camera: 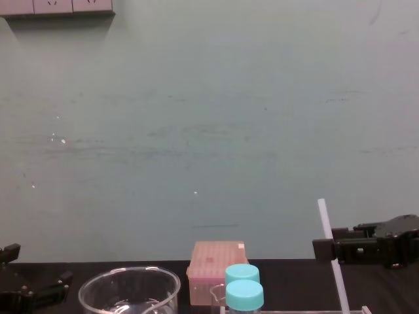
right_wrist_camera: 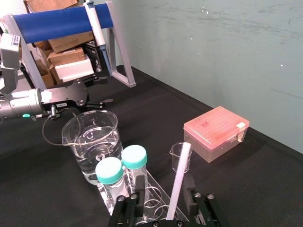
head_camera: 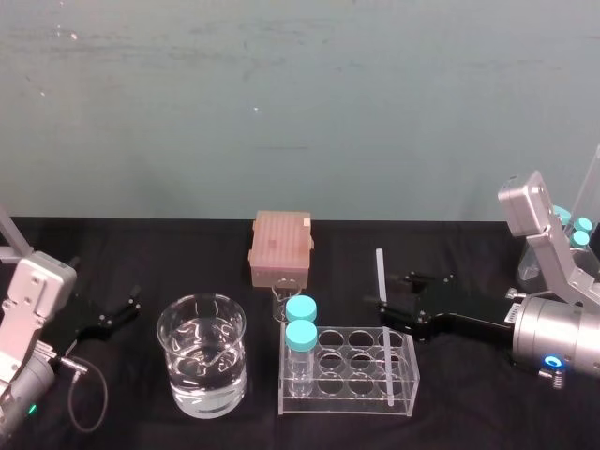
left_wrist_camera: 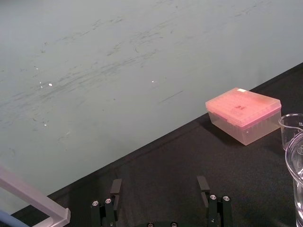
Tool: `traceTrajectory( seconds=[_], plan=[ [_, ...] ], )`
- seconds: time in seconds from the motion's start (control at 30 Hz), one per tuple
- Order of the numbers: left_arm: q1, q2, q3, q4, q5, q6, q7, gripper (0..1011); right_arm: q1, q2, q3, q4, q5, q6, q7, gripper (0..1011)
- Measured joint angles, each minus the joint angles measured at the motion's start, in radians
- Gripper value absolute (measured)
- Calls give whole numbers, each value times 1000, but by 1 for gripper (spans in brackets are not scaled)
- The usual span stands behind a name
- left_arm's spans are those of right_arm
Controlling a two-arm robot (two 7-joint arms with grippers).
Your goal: Pick up the stirring rod with one hand, then place it down.
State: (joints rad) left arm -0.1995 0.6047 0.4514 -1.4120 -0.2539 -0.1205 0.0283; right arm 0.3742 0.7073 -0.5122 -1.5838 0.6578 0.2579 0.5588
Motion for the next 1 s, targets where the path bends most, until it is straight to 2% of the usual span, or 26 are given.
traceTrajectory(
  seconds=[0.07,0.1,0.17,0.27,0.3,0.53,0.87,1.0],
  plan=[
    [0,0,0,0,0,0,0,1005,0,0,0,0,0,0,0,575],
    [0,0,0,0,0,0,0,1005,0,0,0,0,0,0,0,575],
    [0,0,0,0,0,0,0,1005,0,0,0,0,0,0,0,677],
    [0,0,0,0,0,0,0,1005,0,0,1,-1,1,-1,0,732],
    [0,0,0,0,0,0,0,1005,0,0,1,-1,1,-1,0,786],
    [0,0,0,0,0,0,0,1005,0,0,1,-1,1,-1,0,978],
    [0,0,0,0,0,0,0,1005,0,0,2,-1,1,-2,0,1003],
    [0,0,0,0,0,0,0,1005,0,-5,34,-16,26,-17,-2,1003]
  ],
)
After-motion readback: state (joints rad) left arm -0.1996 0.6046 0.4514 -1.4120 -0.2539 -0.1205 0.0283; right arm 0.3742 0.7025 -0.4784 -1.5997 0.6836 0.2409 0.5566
